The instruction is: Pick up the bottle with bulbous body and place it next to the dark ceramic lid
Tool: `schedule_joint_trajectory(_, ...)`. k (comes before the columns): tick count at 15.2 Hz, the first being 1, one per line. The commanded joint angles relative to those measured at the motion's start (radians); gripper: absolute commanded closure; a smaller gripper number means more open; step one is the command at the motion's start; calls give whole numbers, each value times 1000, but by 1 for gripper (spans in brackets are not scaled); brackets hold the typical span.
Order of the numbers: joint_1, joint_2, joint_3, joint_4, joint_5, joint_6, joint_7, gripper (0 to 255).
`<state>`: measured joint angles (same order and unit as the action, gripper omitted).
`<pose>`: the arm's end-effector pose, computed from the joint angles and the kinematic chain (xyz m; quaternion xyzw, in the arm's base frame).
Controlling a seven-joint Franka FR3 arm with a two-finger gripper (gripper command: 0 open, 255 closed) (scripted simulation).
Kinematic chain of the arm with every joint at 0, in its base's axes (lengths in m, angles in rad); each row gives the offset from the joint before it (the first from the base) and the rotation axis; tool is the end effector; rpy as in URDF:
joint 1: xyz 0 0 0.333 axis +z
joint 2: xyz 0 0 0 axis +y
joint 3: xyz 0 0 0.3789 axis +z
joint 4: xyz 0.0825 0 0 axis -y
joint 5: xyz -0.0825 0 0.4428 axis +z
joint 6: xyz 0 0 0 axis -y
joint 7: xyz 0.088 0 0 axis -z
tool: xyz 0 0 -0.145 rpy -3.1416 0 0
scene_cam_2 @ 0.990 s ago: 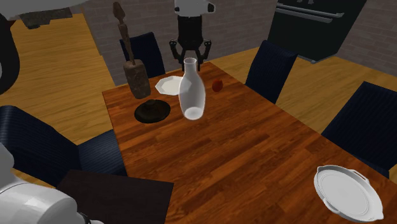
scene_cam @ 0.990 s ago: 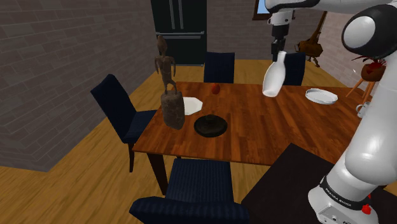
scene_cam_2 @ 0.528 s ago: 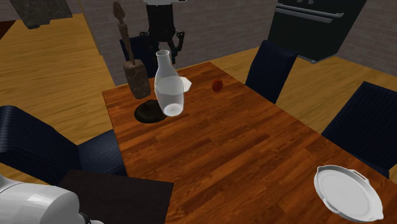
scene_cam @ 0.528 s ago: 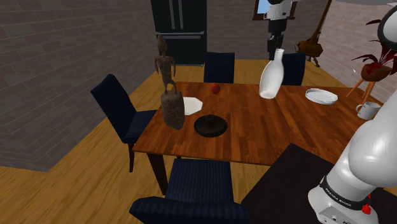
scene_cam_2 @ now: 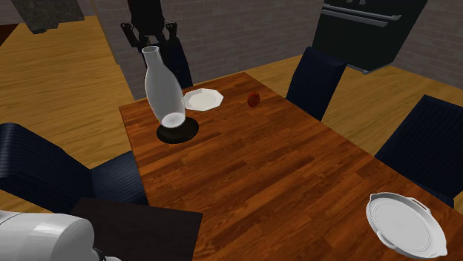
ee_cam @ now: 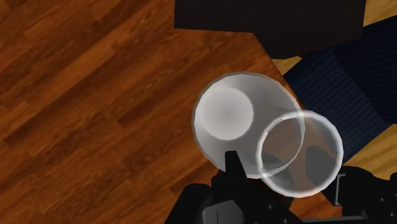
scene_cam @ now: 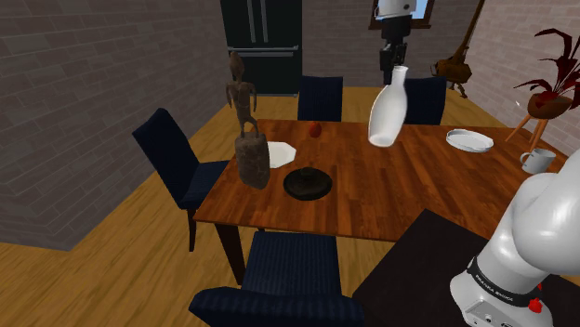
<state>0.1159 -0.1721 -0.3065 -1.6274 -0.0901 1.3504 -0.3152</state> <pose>0.5067 -0.1293 0.6953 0.9965 0.0584 -0.0593 0.0040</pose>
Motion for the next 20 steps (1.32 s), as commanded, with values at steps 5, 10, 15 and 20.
schedule_joint_trajectory(5,55,-51,93,9,21,-68,150,255)
schedule_joint_trajectory(10,68,-82,117,-63,26,-27,192,255)
schedule_joint_trajectory(15,67,-108,118,-159,23,43,197,255)
schedule_joint_trajectory(20,66,-127,118,-247,20,111,201,255)
